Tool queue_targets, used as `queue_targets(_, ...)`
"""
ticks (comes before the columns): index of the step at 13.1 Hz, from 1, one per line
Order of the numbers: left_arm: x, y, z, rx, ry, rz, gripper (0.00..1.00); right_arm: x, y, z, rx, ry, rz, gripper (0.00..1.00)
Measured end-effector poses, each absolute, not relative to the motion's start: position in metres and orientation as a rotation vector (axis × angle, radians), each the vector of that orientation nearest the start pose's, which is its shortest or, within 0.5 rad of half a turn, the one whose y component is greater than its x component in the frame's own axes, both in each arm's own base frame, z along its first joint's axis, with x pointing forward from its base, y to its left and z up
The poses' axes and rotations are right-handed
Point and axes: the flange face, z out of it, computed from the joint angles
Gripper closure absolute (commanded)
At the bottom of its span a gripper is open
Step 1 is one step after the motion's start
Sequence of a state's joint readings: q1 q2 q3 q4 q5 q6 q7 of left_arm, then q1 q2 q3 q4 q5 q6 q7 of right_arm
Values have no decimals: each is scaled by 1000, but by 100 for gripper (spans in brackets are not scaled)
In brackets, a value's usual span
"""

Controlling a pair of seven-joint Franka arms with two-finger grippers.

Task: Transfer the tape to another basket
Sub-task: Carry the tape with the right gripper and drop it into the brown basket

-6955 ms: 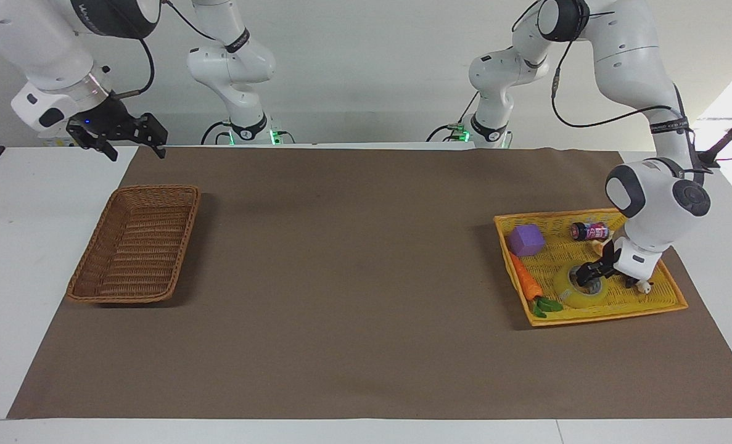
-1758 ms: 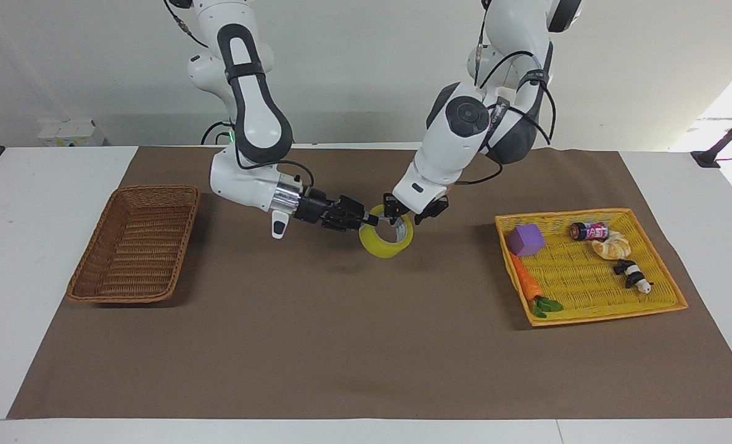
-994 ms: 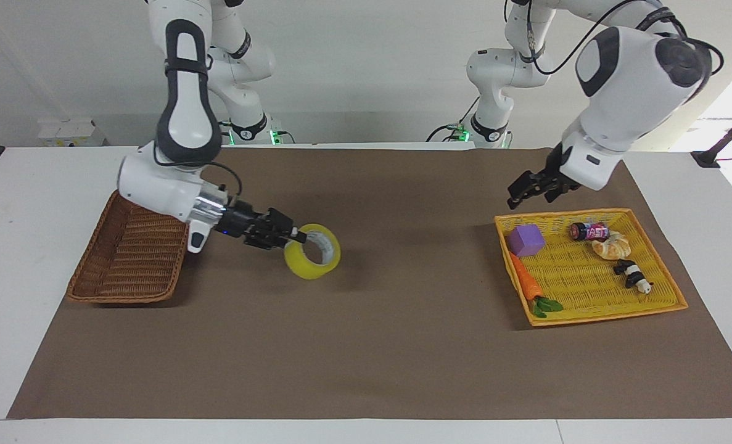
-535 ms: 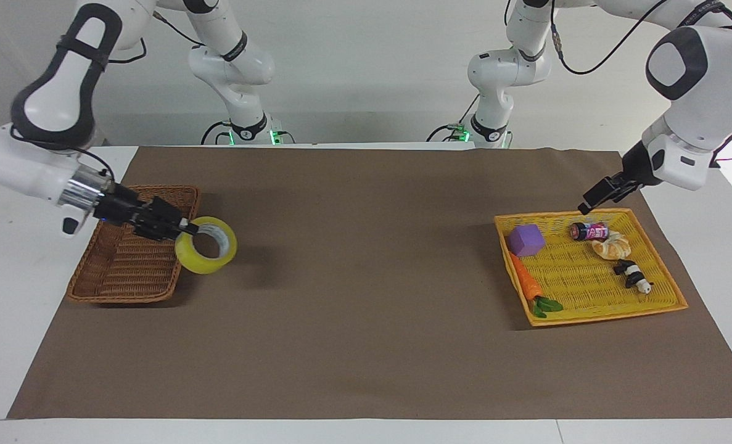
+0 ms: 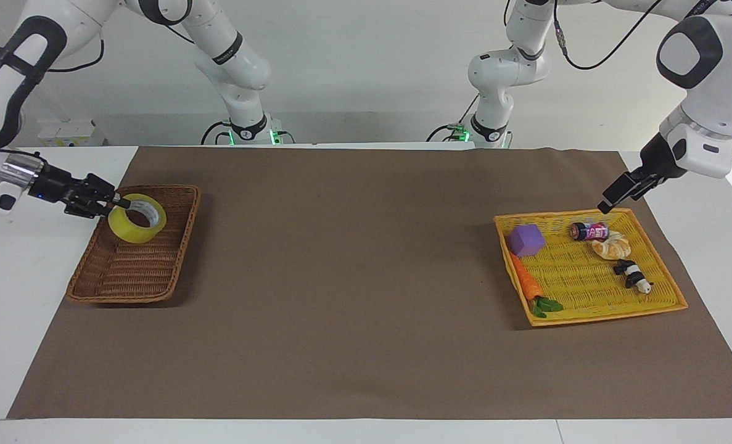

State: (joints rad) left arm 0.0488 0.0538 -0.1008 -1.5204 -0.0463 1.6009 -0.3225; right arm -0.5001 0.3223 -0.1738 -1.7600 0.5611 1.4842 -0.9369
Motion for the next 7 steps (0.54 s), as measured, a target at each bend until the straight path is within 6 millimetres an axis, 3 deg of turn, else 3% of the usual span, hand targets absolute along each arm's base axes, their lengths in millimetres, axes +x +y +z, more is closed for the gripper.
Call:
queue_targets(3,544,-79,647,-3115,-270,-39,0,487,-294,344,-2341,-153,100,100)
queue_targets(5,540,-86,647,-3107,-249,-23,0,483,-293,336,-2340,-139,106,100)
queue_targets(7,541,-83,644,-3103,-254,-5,0,484,-299,335,-2365,-125,84,89)
